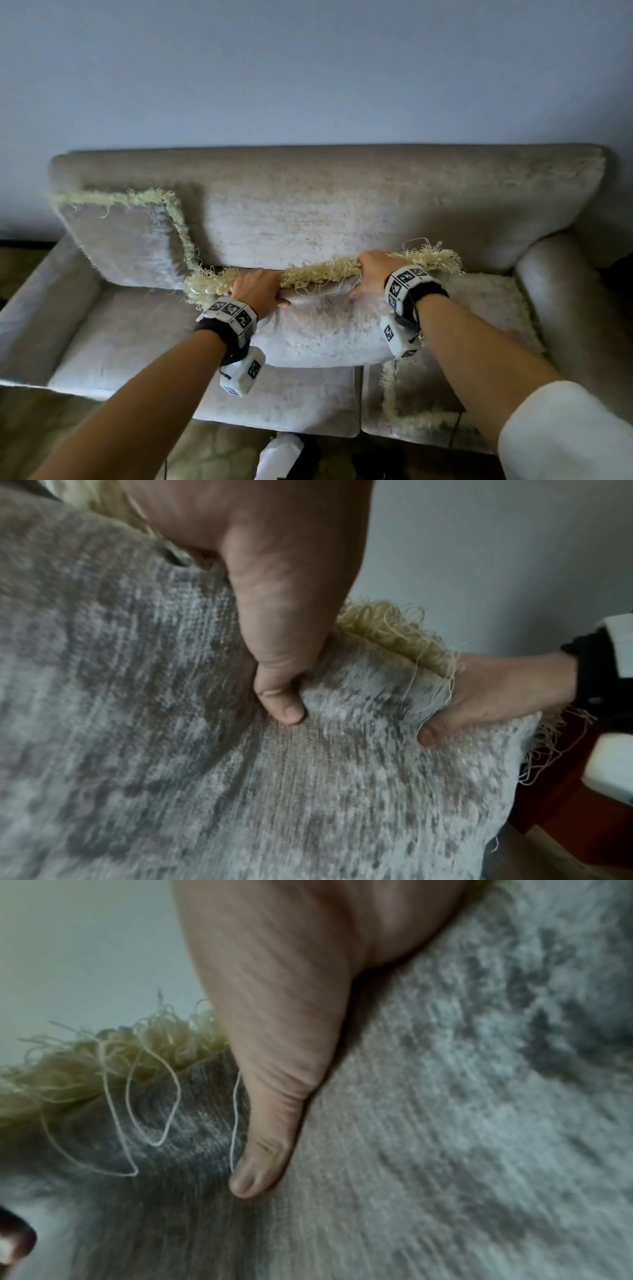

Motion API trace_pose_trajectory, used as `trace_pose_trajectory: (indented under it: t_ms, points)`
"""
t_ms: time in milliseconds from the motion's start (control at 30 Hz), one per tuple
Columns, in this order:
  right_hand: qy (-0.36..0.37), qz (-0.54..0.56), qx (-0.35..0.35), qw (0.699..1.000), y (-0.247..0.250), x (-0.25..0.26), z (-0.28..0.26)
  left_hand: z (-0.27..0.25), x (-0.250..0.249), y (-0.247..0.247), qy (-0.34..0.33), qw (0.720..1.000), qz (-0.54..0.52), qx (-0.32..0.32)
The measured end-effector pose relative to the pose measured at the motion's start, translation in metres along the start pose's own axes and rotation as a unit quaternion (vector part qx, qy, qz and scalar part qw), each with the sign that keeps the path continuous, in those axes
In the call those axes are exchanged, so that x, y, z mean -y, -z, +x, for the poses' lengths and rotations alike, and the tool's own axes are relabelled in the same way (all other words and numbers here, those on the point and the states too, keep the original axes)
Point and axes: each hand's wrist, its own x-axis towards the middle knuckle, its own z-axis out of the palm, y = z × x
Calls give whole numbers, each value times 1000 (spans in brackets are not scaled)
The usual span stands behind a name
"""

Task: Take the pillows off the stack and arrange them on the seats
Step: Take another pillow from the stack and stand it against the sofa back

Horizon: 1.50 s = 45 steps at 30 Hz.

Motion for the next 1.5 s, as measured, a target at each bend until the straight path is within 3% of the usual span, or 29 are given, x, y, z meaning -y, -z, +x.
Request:
trace_pose_trajectory:
  t_ms: [167,300,667,900,1033,1200,1267,1500]
  points:
    - [-9,8,-14,1000,-5,37,25,20,47,2,-12,999,39,-34]
    - [-32,-12,-27,999,0,61,56,55,84,1,-59,994,66,-70]
    - [-76,-68,-29,994,3,115,180,163,175,-4,-105,989,92,-50]
    - [-100,-81,1,992,-31,115,254,228,204,-40,-103,991,76,-24]
    - [-80,-100,-65,990,-39,101,287,260,212,-56,-102,993,42,-51]
    - [-54,-56,-194,978,-49,87,317,293,228,-75,-98,984,-32,-147]
    - [-57,-26,-220,973,-61,81,319,293,228,-81,-103,984,-59,-134]
    - [-114,-34,-152,981,-106,72,314,275,217,-124,-115,984,-117,-72]
